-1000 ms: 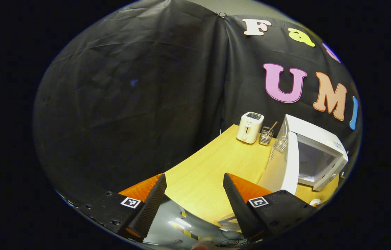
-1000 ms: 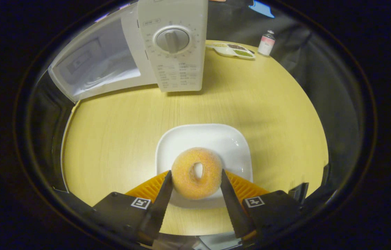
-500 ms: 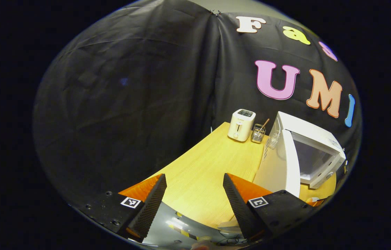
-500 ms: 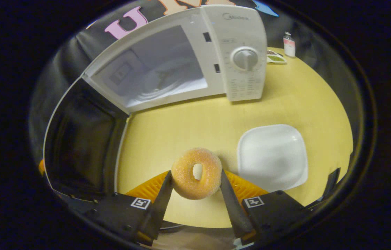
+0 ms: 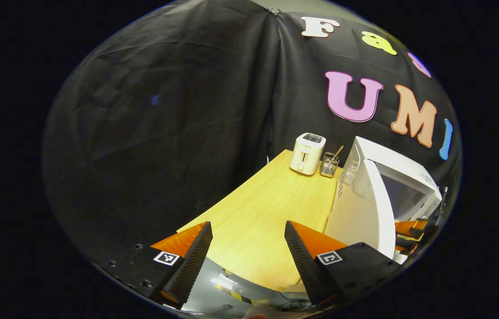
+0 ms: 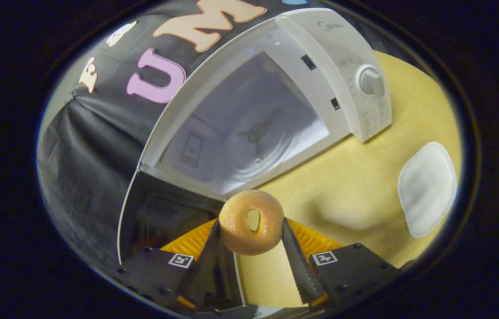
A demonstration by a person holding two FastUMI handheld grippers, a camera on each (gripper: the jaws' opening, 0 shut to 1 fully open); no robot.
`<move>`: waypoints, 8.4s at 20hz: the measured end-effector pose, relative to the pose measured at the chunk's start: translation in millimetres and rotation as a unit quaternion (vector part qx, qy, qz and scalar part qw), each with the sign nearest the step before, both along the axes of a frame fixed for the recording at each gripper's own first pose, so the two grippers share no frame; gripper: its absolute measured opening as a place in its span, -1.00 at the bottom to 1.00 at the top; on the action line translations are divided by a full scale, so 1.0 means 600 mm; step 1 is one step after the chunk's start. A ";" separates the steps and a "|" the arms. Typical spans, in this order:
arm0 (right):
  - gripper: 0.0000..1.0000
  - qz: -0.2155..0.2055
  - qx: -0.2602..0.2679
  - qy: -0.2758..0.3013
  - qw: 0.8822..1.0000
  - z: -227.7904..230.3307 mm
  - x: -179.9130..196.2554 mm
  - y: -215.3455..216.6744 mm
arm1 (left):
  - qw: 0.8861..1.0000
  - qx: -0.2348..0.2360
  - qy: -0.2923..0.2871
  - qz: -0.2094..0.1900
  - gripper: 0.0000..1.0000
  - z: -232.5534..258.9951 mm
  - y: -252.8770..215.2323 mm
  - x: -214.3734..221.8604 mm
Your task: Open the microwave oven with the left hand, put the food in, and close the microwave oven.
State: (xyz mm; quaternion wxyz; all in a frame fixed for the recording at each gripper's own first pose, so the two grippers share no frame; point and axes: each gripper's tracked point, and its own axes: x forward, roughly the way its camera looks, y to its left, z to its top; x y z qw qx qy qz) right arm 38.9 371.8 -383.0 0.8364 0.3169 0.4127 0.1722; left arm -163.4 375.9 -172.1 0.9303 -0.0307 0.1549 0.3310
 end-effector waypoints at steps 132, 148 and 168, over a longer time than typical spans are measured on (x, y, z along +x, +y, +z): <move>0.99 -0.147 -0.231 -0.248 0.929 0.251 -0.021 -0.603 | 0.934 -0.024 0.037 -0.355 -0.99 -0.105 -0.678 0.478; 0.83 -0.142 -0.232 -0.252 0.928 0.246 -0.012 -0.597 | 0.940 -0.054 0.037 -0.336 -0.99 -0.117 -0.677 0.492; 0.99 -0.146 -0.220 -0.261 0.929 0.261 -0.030 -0.611 | 0.948 0.005 0.022 -0.318 -0.20 -0.063 -0.621 0.365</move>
